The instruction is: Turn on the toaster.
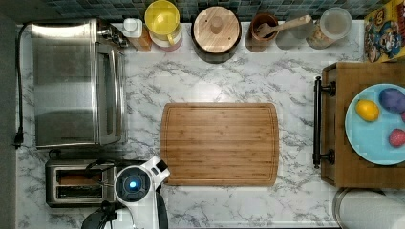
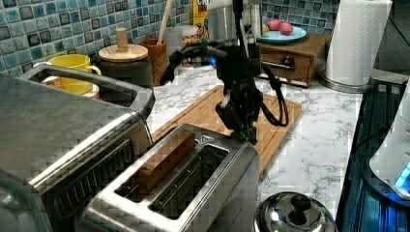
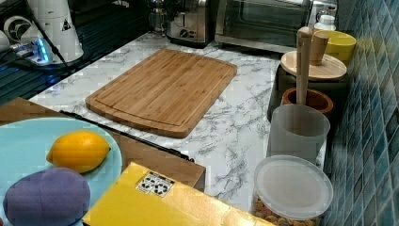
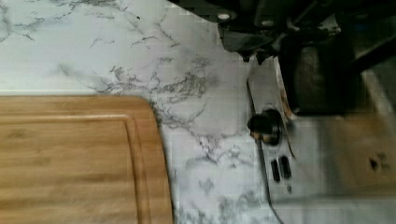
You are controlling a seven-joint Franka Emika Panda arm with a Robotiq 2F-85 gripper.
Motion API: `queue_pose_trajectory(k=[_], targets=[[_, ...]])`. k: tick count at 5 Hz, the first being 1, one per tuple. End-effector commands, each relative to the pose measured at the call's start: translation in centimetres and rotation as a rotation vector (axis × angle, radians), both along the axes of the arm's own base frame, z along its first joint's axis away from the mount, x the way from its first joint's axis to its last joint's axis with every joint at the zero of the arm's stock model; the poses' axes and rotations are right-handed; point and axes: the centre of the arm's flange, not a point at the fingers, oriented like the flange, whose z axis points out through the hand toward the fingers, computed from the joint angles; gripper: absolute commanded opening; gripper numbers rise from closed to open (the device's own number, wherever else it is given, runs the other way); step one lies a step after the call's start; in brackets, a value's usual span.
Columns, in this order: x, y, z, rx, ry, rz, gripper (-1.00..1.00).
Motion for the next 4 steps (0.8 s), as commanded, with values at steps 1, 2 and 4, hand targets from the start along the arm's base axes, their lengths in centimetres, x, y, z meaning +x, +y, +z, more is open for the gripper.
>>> queue_pose_trajectory(k=[1, 2, 4], targets=[[-1.2, 3.4, -1.5, 0.005, 0.018, 0.093, -1.0], [-0.5, 1.9, -1.6, -0.005, 0.0, 0.029, -1.0], [-0.5, 1.9, -1.6, -0.005, 0.0, 0.029, -1.0]])
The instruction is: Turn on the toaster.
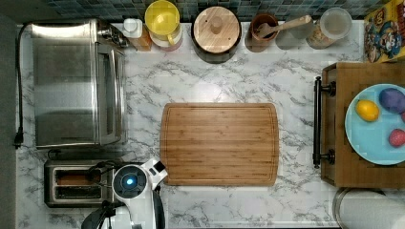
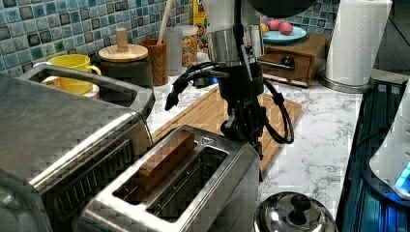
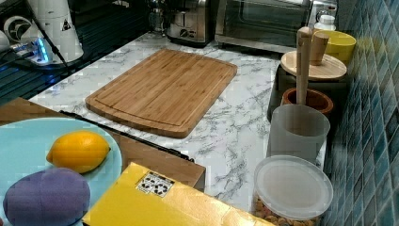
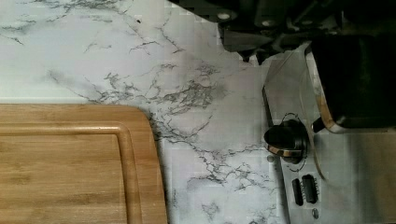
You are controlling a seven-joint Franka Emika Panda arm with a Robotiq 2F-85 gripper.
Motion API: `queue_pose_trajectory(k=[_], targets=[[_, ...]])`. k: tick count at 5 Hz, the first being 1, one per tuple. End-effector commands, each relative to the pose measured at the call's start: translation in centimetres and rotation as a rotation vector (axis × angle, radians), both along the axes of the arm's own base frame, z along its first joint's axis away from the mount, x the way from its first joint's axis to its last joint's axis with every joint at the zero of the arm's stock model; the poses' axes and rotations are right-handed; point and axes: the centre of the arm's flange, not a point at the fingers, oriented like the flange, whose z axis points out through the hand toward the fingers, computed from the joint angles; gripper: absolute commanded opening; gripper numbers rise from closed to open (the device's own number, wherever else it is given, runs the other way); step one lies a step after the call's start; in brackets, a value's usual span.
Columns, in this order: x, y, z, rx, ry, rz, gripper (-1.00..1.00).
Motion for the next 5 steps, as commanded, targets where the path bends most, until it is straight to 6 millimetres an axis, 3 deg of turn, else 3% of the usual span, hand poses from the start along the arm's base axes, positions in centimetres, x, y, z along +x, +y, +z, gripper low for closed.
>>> queue_pose_trajectory(k=[1, 5], targets=[[0.19, 1.24, 0.81, 0.014, -0.036, 0.012, -1.0], [0.17, 1.22, 0.79, 0.013, -0.035, 0.012, -1.0]])
